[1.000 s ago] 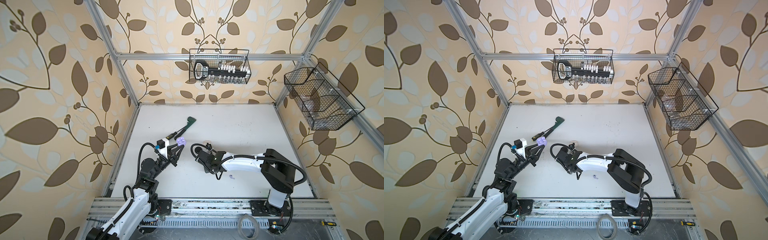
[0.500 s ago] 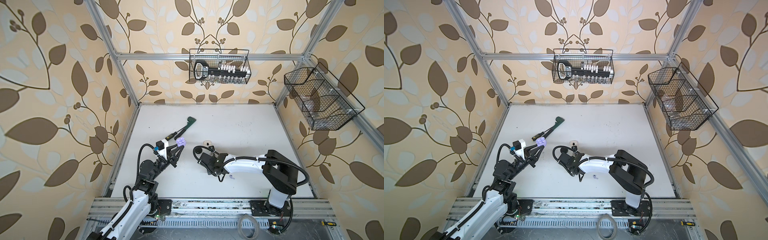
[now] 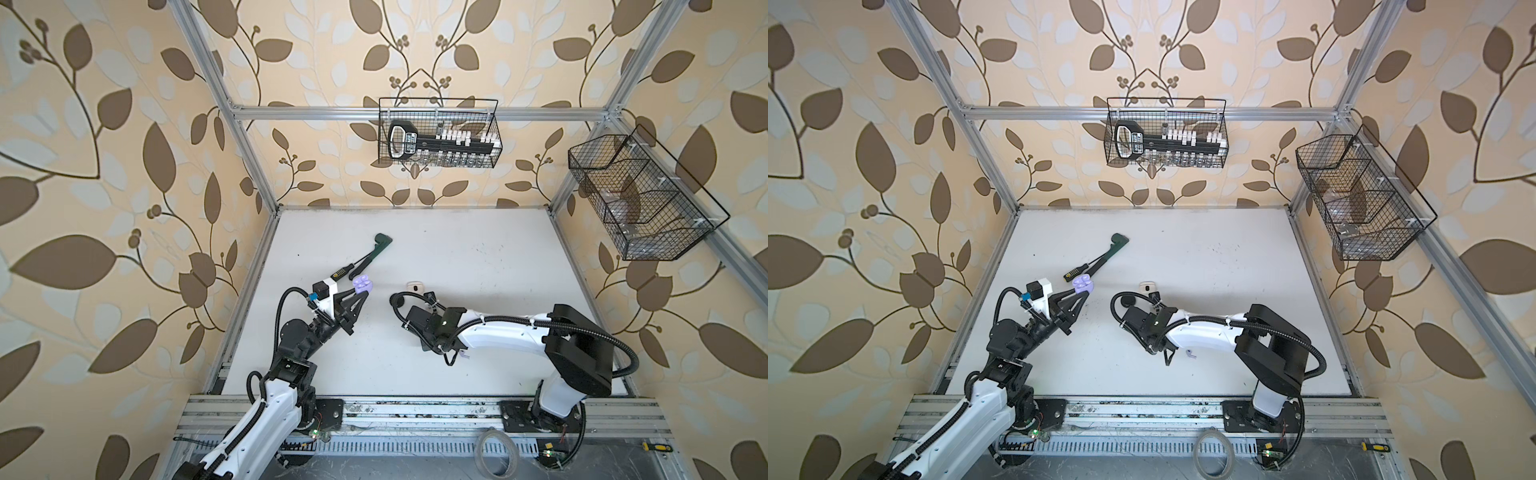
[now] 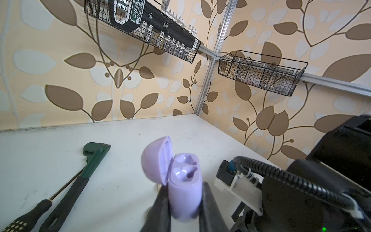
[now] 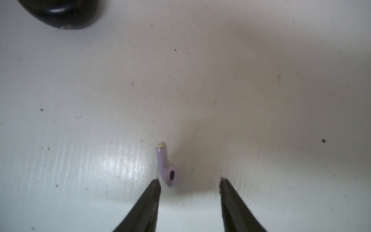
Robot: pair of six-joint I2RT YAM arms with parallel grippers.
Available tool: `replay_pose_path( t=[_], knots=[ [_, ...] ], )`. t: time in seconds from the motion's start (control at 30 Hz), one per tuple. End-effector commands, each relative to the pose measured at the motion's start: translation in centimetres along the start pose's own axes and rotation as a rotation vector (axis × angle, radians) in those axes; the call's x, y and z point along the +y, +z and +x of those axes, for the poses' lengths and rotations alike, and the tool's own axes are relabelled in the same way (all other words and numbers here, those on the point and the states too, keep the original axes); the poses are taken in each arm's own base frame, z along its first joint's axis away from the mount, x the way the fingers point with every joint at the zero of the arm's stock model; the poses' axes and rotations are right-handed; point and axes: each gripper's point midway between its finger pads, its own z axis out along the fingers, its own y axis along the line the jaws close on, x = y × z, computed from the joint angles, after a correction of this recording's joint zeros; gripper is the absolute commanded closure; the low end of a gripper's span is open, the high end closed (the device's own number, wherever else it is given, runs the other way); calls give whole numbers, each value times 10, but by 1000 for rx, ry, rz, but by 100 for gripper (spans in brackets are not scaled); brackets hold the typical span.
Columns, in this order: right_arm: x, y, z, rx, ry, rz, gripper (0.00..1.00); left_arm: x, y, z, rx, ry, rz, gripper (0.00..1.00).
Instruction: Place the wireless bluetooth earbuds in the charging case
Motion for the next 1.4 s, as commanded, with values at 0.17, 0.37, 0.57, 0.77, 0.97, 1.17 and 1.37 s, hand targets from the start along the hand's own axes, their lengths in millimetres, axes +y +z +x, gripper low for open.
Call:
replay_pose_path(
  t=[0.17,0.37,0.57,0.77,0.97,1.17,1.37],
  knots=[
    [-23,19,23,68,-43,97,54,-8,-2,-12,-44,30,36,100],
    [-38,26,23,70,-29,131,55,-8,-2,-12,-46,33,31,100],
    [-47,36,14,71,-18,144,57,-8,-2,-12,-46,32,30,100],
    [-35,31,-5,34,0,102,57,-7,-2,-13,-47,35,27,100],
    [-15,37,-13,36,6,50,57,-7,-2,-13,-47,37,27,100],
    [-2,42,-20,33,-8,43,57,-8,-3,-14,-51,38,27,100],
    [7,39,-27,21,-19,39,54,-8,-4,-14,-55,40,23,100]
  ],
)
